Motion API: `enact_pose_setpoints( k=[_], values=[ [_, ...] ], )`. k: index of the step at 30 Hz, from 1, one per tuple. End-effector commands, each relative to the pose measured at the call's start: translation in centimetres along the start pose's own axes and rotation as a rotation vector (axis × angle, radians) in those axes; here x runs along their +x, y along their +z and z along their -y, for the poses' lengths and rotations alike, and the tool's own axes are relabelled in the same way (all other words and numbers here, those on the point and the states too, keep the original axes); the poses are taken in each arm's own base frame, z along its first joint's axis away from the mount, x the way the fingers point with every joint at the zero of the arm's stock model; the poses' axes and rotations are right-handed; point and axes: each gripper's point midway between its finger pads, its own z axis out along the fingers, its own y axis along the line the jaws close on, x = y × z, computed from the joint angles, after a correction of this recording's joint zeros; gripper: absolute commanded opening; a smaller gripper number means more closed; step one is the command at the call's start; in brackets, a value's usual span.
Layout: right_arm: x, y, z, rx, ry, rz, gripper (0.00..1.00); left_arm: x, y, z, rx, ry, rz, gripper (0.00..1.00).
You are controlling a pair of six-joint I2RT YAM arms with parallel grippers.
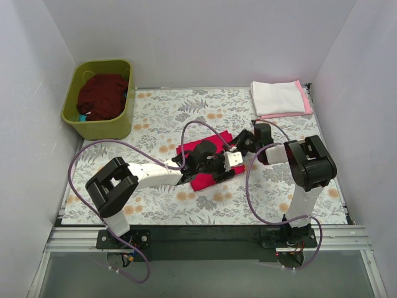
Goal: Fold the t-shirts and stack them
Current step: Neatly place the folded tshirt to the corner
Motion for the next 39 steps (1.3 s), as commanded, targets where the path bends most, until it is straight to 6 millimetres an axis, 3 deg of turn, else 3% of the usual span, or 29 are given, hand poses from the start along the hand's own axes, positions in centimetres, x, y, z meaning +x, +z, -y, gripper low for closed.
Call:
enact_pose_setpoints(
  k=[1, 4, 5, 6, 9, 10, 14, 15, 17, 18, 19, 27, 31, 34, 39],
  values=[
    [-4.1, 0.3, -2.5, -0.047, -0.321, 0.004, 0.01, -4.2, -2.9, -1.3, -0.045, -0.045, 0.064, 0.52],
    [-7.7, 0.2, -3.0, 0.007, -0.514, 0.001, 0.01, -3.6, -5.1, -2.0, -0.063, -0.137, 0.012, 0.67],
    [-9.3, 0.2, -4.1, 0.014, -0.562, 0.007, 0.01, -3.4, -5.9, -2.9, -0.089, -0.168, 0.006, 0.72],
    [-10.2, 0.3, -3.4, 0.037, -0.59, -0.006, 0.01, -3.4, -6.7, -3.2, -0.1, -0.191, -0.005, 0.79],
    [-14.5, 0.4, -3.2, 0.073, -0.726, 0.005, 0.01, -1.6, -8.3, -4.0, -0.14, -0.264, -0.074, 0.83],
    [-16.1, 0.3, -3.2, 0.085, -0.753, 0.014, 0.01, -1.2, -9.1, -4.1, -0.157, -0.28, -0.099, 0.89],
    [-21.1, 0.5, -3.3, 0.122, -0.877, 0.038, 0.01, 0.3, -10.9, -4.4, -0.212, -0.324, -0.142, 0.89],
    [-22.1, 1.1, -2.4, 0.14, -0.926, 0.033, 0.01, 0.5, -11.1, -4.3, -0.216, -0.33, -0.145, 0.89],
    [-24.8, 0.6, -4.0, 0.145, -0.982, 0.07, 0.01, 1.1, -11.9, -4.2, -0.235, -0.343, -0.155, 0.9],
    [-25.4, 1.0, -3.6, 0.158, -1.015, 0.068, 0.01, 1.3, -12.0, -4.0, -0.234, -0.35, -0.158, 0.9],
    [-26.8, 0.6, -5.0, 0.158, -1.051, 0.101, 0.01, 1.7, -12.2, -3.8, -0.236, -0.356, -0.164, 0.9],
    [-30.7, -1.0, -9.1, 0.19, -1.218, 0.211, 0.01, 2.5, -12.6, -3.4, -0.249, -0.374, -0.176, 0.9],
    [-31.8, -2.4, -11.2, 0.201, -1.29, 0.26, 0.01, 2.8, -12.7, -3.3, -0.25, -0.376, -0.183, 0.91],
    [-32.7, -4.1, -14.1, 0.193, -1.359, 0.32, 0.01, 3.1, -12.7, -3.3, -0.254, -0.369, -0.185, 0.94],
    [-33.1, -5.4, -16.4, 0.177, -1.41, 0.362, 0.01, 3.2, -12.5, -3.3, -0.252, -0.369, -0.184, 0.95]
  ],
)
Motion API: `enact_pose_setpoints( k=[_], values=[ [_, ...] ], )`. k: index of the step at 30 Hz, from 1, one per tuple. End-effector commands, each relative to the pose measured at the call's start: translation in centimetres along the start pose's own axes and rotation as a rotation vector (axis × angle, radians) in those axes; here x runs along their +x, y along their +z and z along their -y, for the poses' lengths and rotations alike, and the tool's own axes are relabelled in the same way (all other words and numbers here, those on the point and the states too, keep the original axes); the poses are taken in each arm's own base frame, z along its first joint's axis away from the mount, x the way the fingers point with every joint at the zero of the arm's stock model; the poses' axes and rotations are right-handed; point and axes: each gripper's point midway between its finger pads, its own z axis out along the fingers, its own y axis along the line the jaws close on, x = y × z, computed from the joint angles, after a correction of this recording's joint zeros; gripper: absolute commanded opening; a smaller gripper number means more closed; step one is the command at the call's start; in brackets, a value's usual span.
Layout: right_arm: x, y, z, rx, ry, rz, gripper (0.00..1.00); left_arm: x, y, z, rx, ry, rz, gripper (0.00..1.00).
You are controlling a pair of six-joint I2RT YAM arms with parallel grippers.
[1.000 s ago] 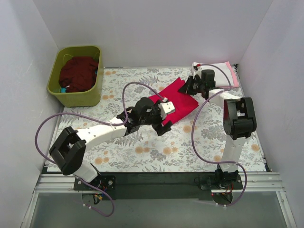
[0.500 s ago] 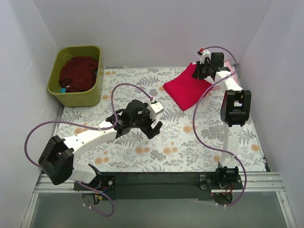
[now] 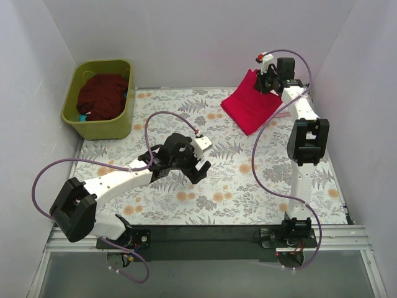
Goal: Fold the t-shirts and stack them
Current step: Neatly place the folded tshirt to the corner
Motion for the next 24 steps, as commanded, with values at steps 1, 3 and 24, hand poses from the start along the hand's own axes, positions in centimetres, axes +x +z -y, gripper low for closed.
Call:
enact_pose_setpoints(
  k=[1, 3, 24],
  values=[
    [-9.6, -5.1, 1.0, 0.073, -0.145, 0.189, 0.01, -1.2, -0.8, -0.3, -0.019, 0.007, 0.047, 0.95],
    [-10.1, -5.4, 1.1, 0.082, -0.155, 0.199, 0.01, -1.2, -0.7, -0.3, -0.019, 0.007, 0.047, 0.95],
    [-14.6, -9.5, 1.6, 0.13, -0.161, 0.296, 0.01, -1.3, -0.6, -0.5, -0.022, 0.031, 0.051, 0.96]
  ],
)
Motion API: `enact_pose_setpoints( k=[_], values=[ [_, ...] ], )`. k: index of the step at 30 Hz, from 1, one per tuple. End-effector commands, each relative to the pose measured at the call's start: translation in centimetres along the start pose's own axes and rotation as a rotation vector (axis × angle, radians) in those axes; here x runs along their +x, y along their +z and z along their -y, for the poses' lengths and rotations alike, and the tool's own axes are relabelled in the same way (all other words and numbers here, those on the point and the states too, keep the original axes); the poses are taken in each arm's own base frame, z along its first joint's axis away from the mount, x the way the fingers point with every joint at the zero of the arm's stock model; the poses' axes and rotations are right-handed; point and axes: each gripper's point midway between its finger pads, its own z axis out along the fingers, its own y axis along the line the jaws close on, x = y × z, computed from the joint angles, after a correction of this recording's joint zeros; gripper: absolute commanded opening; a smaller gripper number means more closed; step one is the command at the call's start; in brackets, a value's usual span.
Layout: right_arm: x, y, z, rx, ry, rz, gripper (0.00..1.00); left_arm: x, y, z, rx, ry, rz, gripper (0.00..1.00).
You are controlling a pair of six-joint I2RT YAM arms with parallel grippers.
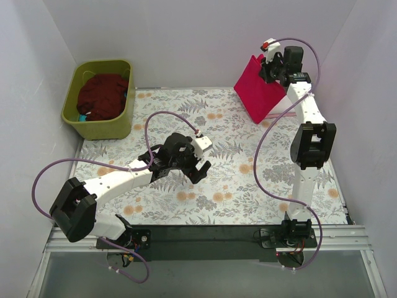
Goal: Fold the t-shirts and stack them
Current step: Neatly place the folded tshirt to the corner
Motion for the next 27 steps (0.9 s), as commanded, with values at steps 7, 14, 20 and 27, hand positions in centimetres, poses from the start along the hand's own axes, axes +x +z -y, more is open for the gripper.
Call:
enact_pose_setpoints(
  k=[7, 14, 20, 27],
  values=[
    [-9.2, -5.3, 2.7, 0.084, -0.055, 0.206, 0.01, -0.9, -0.5, -0.4, -0.018, 0.027, 0.036, 0.96],
    [-8.0, -5.3, 4.6, 0.104, -0.045, 0.198, 0.01, -0.6, -0.4, -0.5, -0.017, 0.028, 0.03, 0.96],
    [-5.3, -4.4, 7.0, 0.125, -0.042, 0.172, 0.01, -0.7, -0.3, -0.5, -0.019, 0.031, 0.024, 0.96],
    [-2.3, -3.1, 9.3, 0.143, -0.056, 0.146, 0.01, -0.8, -0.2, -0.7, -0.026, 0.028, 0.003, 0.96]
  ],
)
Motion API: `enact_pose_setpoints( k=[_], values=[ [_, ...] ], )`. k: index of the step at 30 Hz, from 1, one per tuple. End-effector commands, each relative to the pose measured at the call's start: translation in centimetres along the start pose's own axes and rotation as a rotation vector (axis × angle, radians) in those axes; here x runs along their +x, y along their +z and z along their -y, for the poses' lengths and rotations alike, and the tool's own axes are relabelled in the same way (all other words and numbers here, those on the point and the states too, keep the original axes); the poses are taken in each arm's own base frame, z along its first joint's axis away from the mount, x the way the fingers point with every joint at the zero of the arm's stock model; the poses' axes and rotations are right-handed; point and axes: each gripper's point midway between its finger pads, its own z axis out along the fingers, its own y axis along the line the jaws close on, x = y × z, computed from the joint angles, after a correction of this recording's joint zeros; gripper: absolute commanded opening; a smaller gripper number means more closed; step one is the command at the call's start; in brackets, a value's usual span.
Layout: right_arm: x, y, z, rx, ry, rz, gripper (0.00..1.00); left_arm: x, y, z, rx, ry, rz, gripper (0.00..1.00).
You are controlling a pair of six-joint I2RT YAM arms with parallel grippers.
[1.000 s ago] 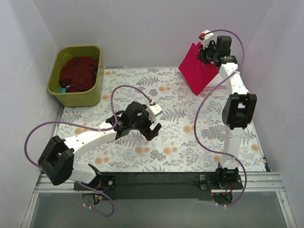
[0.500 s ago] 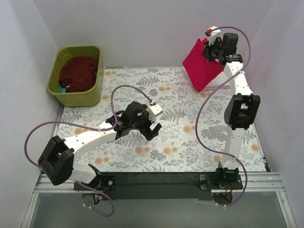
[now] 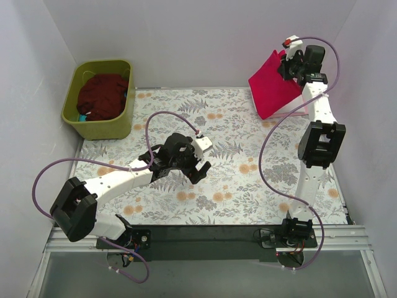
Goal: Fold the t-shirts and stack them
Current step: Neatly place the folded tshirt to the corner, then reset both grippers
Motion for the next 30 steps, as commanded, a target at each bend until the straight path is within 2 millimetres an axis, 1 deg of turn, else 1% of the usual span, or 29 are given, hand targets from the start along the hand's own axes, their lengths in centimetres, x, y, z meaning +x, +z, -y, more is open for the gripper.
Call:
enact_pose_setpoints(
  k=[1, 3, 4, 6, 10, 12, 14, 16, 18, 19, 20, 21, 22, 23, 24, 25, 26, 27, 28, 29, 30],
  values=[
    [-2.7, 0.2, 2.2, 0.037, -0.081, 0.104, 0.01, -1.0, -0.2, -0.7, -0.023, 0.011, 0.01, 0.96],
    [-2.0, 0.4, 2.9, 0.05, -0.08, 0.102, 0.01, -0.9, -0.1, -0.7, -0.025, 0.008, 0.001, 0.97],
    [-1.3, 0.7, 3.1, 0.051, -0.08, 0.095, 0.01, -1.0, 0.0, -0.8, -0.026, 0.008, -0.001, 0.97],
    [-1.0, 0.9, 3.9, 0.071, -0.088, 0.103, 0.01, -0.9, 0.1, -0.9, -0.033, 0.006, -0.009, 0.97],
    [0.7, 1.4, 5.5, 0.105, -0.087, 0.092, 0.01, -0.7, 0.1, -0.9, -0.034, 0.003, -0.023, 0.97],
    [1.2, 1.3, 6.5, 0.125, -0.087, 0.09, 0.01, -0.6, 0.2, -0.9, -0.032, 0.005, -0.029, 0.97],
    [2.5, 1.3, 7.2, 0.138, -0.078, 0.074, 0.01, -0.6, 0.3, -1.0, -0.035, 0.004, -0.034, 0.97],
    [2.9, 1.3, 7.7, 0.153, -0.086, 0.082, 0.01, -0.4, 0.4, -1.1, -0.039, 0.006, -0.042, 0.96],
    [4.5, 1.3, 8.4, 0.167, -0.069, 0.054, 0.01, -0.3, 0.4, -1.2, -0.042, 0.006, -0.049, 0.97],
    [4.3, 1.3, 8.8, 0.187, -0.08, 0.065, 0.09, -0.3, 0.5, -1.3, -0.045, 0.005, -0.054, 0.96],
    [4.8, 1.1, 9.3, 0.198, -0.08, 0.057, 0.15, 0.0, 0.5, -1.3, -0.046, 0.0, -0.065, 0.97],
    [5.9, 1.2, 9.5, 0.209, -0.086, 0.033, 0.25, -0.4, 0.4, -1.4, -0.05, -0.004, -0.062, 0.97],
    [6.3, 1.0, 10.3, 0.257, -0.088, 0.021, 0.51, -0.7, 0.4, -1.4, -0.051, -0.014, -0.06, 0.97],
    [6.6, 0.6, 10.9, 0.279, -0.086, 0.015, 0.61, -0.5, 0.3, -1.4, -0.049, -0.043, -0.074, 0.97],
    [6.8, 0.2, 11.3, 0.296, -0.079, 0.01, 0.7, -1.7, 0.0, -1.8, -0.051, -0.06, -0.054, 0.97],
    [6.6, -0.2, 11.7, 0.306, -0.073, 0.012, 0.84, -2.0, -0.2, -1.8, -0.046, -0.078, -0.055, 0.97],
    [6.4, -0.8, 12.2, 0.316, -0.071, 0.017, 0.91, -2.0, -0.4, -1.4, -0.014, -0.103, -0.065, 0.97],
    [5.2, -1.5, 12.4, 0.325, -0.076, 0.033, 0.97, -2.6, -0.8, -1.7, -0.014, -0.146, -0.055, 0.97],
    [4.7, -2.0, 12.4, 0.327, -0.076, 0.039, 0.98, -4.0, -1.3, -1.5, 0.01, -0.165, -0.028, 0.97],
    [4.1, -2.5, 12.3, 0.327, -0.081, 0.046, 0.98, -4.2, -1.7, -1.8, 0.009, -0.193, -0.033, 0.97],
    [2.1, -3.7, 12.2, 0.33, -0.097, 0.074, 0.98, -4.6, -1.9, -1.9, 0.007, -0.237, -0.03, 0.97]
  ],
)
